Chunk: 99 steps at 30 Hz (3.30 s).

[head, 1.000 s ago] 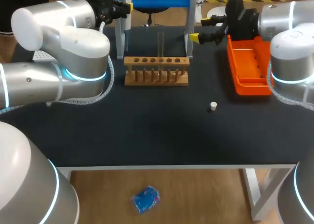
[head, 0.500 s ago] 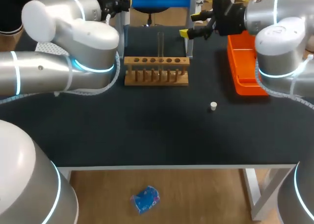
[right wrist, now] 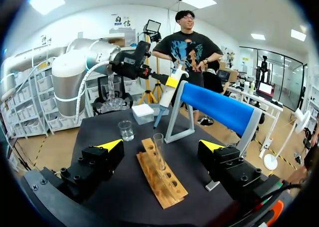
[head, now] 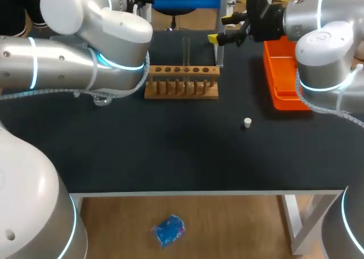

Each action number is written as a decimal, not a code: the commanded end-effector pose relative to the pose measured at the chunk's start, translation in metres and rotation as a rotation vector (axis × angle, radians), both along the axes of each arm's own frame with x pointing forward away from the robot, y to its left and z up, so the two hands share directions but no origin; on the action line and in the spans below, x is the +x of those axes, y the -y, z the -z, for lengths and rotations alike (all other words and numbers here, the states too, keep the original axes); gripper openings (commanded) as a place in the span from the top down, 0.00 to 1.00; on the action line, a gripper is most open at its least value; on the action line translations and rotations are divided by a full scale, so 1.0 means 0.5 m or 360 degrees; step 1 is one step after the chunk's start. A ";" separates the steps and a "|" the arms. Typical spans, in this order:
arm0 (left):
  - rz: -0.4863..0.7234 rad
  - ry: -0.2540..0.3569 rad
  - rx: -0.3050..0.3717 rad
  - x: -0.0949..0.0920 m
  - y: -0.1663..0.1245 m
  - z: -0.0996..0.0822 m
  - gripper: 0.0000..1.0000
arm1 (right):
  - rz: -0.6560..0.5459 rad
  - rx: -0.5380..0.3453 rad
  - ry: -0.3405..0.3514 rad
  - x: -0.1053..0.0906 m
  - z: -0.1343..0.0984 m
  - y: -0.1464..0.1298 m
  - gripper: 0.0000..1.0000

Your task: Invert the test tube, pick up the pipette, mount the tip to pipette, aspirate from beaker and dispense into the tube, eject the tip, return the pipette, and cap with the stopper.

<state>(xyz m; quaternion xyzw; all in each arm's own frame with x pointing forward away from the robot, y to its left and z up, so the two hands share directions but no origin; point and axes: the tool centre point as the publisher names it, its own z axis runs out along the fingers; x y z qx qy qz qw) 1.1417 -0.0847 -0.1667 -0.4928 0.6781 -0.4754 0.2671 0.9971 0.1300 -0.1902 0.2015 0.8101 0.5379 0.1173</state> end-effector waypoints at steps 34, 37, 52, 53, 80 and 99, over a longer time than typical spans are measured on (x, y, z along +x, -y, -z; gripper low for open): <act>-0.0113 -0.0276 0.0157 0.093 -0.001 0.015 1.00 | 0.0001 -0.0001 -0.0001 -0.001 0.000 0.000 0.00; -0.0118 -0.0271 0.0155 0.096 -0.001 0.019 1.00 | 0.0001 -0.0001 -0.0001 -0.001 0.000 0.000 0.00; -0.0137 -0.0287 0.0158 0.109 -0.004 0.039 1.00 | 0.0001 -0.0001 -0.0001 -0.001 0.000 0.000 0.00; -0.0136 -0.0293 0.0157 0.109 -0.004 0.042 1.00 | 0.0001 -0.0001 -0.0001 -0.001 0.000 0.000 0.00; -0.0154 -0.0350 0.0152 0.096 -0.002 0.072 1.00 | 0.0001 -0.0001 -0.0001 -0.001 0.000 0.000 0.00; -0.0158 -0.0391 0.0145 0.086 0.005 0.090 1.00 | 0.0001 -0.0001 -0.0001 -0.001 0.000 0.000 0.00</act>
